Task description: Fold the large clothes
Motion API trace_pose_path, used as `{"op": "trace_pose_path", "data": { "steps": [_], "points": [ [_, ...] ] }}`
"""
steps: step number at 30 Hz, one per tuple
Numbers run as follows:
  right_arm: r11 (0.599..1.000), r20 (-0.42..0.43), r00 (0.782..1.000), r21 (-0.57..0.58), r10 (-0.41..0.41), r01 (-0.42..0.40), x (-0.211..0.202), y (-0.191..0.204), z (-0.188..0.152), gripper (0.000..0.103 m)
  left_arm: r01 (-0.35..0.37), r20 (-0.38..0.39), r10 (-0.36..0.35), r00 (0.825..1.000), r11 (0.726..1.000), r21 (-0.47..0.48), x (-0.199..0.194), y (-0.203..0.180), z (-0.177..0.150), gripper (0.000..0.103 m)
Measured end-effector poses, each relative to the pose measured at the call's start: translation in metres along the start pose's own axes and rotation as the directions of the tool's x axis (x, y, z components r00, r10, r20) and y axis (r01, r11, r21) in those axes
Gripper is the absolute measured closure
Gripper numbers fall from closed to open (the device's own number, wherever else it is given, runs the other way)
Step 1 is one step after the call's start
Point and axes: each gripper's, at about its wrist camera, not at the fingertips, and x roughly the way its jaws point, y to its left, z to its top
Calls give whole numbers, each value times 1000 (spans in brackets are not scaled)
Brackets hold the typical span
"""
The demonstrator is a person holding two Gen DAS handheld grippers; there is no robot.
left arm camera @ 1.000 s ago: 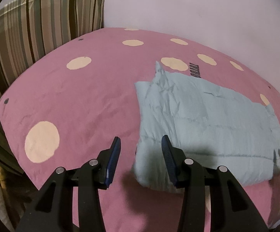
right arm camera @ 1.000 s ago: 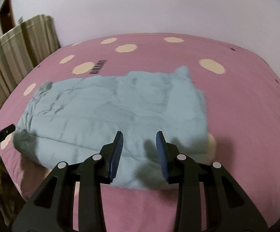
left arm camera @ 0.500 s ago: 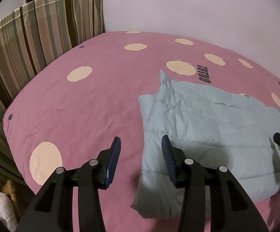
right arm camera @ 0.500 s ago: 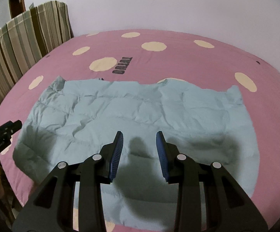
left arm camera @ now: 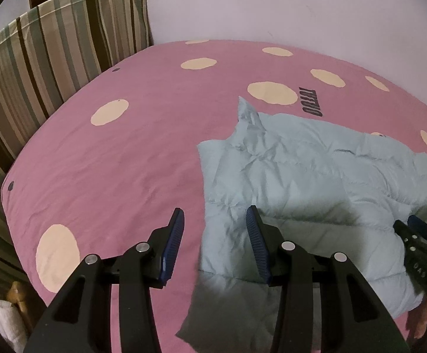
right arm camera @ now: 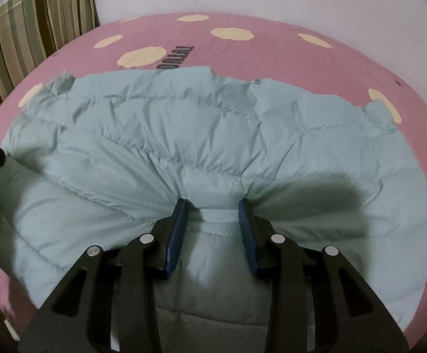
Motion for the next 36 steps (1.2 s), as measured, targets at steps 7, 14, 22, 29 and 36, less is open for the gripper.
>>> {"op": "trace_pose_path", "data": {
  "steps": [7, 14, 22, 29, 36],
  "points": [
    [1000, 3, 1000, 1, -3, 3, 8, -1, -3, 67, -6, -7, 6, 1000, 1000, 18, 5, -9, -1, 59],
    [1000, 5, 1000, 2, -9, 9, 8, 0, -3, 67, -7, -10, 8, 1000, 1000, 25, 7, -11, -2, 59],
    [1000, 6, 1000, -1, -8, 8, 8, -1, -4, 67, -10, -11, 10, 1000, 1000, 27, 8, -11, -3, 59],
    [1000, 7, 1000, -3, -9, 9, 8, -1, -4, 67, -7, -17, 7, 1000, 999, 31, 11, -14, -2, 58],
    [1000, 12, 1000, -1, -14, 14, 8, -1, -4, 67, -6, -24, 7, 1000, 999, 33, 19, -17, 1, 43]
  ]
}}
